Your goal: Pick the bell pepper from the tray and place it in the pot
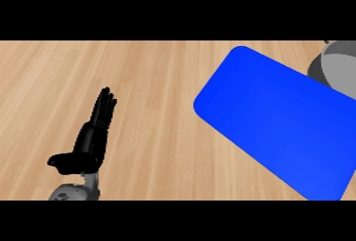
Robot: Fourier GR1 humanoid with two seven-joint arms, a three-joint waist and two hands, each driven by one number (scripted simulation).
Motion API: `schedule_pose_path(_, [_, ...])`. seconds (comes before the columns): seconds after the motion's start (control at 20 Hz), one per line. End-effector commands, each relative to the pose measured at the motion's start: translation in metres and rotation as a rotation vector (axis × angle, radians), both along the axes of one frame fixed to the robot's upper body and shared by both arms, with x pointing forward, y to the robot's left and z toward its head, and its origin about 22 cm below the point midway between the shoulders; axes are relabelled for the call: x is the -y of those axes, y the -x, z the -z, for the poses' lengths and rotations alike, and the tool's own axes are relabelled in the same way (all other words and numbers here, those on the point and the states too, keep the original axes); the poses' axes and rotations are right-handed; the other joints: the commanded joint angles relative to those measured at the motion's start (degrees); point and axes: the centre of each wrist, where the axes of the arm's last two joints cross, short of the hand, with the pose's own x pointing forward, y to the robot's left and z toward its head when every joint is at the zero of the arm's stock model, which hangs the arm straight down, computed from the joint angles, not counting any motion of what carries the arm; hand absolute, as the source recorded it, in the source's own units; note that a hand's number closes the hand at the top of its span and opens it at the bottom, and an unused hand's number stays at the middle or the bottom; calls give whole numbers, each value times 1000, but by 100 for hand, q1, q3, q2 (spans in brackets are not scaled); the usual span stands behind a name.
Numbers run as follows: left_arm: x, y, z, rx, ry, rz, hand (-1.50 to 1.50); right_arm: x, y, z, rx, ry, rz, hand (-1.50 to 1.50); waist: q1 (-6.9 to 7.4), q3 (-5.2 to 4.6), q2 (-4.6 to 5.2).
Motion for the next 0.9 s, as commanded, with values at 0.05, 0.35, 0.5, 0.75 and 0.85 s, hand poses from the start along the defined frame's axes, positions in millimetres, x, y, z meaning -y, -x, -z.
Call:
schedule_pose_path(0.05, [-10,-4,-9,5,9,-18,0,-15,6,20,282,76,168,-150,-46,-8,-38])
schedule_pose_path(0.35, [-12,6,5,-16,-7,-18,0,-44,14,57,297,167,205,-150,-119,-16,-72])
schedule_pose_path(0.5, [-13,5,6,-18,-7,-54,0,-76,6,61,292,201,176,-150,-210,-24,-119])
schedule_pose_path(0.75, [-18,19,14,-42,-8,-43,0,-88,10,66,294,204,215,-150,-239,-26,-163])
schedule_pose_path(0.85, [-18,3,19,-35,-5,-58,0,-87,12,72,270,208,224,-150,-289,-29,-151])
